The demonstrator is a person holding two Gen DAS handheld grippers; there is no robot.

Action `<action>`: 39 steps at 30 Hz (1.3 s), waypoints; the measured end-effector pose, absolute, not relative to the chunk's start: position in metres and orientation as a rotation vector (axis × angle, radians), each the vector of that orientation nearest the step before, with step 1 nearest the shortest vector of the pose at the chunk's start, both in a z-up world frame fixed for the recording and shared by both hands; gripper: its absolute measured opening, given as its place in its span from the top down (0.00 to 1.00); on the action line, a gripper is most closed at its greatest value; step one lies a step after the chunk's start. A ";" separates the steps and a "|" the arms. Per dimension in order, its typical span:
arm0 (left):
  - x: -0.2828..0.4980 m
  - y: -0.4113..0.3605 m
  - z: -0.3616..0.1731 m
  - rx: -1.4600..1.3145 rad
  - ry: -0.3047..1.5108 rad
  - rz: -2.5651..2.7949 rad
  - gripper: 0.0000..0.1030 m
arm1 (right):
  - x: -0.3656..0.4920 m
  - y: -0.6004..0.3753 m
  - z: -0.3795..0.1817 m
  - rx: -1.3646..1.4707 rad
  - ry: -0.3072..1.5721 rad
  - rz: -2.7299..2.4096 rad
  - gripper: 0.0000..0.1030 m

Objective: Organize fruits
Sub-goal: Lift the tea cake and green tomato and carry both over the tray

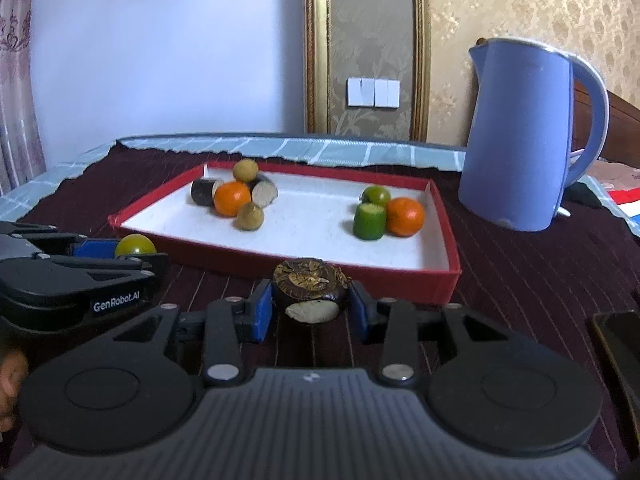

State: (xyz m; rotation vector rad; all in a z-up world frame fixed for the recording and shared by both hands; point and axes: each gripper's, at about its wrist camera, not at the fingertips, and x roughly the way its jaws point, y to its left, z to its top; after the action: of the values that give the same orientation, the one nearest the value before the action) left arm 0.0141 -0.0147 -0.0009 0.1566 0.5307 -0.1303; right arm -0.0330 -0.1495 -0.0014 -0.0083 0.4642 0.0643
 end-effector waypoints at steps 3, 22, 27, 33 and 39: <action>0.017 -0.019 0.003 0.162 0.518 -0.129 0.69 | -0.031 -0.150 0.002 -0.005 0.457 0.061 0.63; 0.048 -0.035 0.015 0.183 0.501 -0.088 0.69 | -0.012 -0.147 0.019 -0.024 0.430 0.063 0.63; 0.059 -0.036 0.014 0.180 0.517 -0.081 0.69 | -0.003 -0.149 0.022 -0.026 0.432 0.056 0.63; 0.071 -0.037 0.011 0.180 0.536 -0.068 0.69 | 0.006 -0.149 0.024 -0.035 0.433 0.056 0.63; 0.080 -0.038 0.011 0.186 0.543 -0.061 0.69 | 0.013 -0.150 0.026 -0.040 0.436 0.055 0.63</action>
State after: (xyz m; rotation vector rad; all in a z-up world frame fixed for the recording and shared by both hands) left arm 0.0801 -0.0378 0.0109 0.1859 0.5426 -0.0610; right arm 0.0134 -0.1501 0.0258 -0.0404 0.4361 0.0553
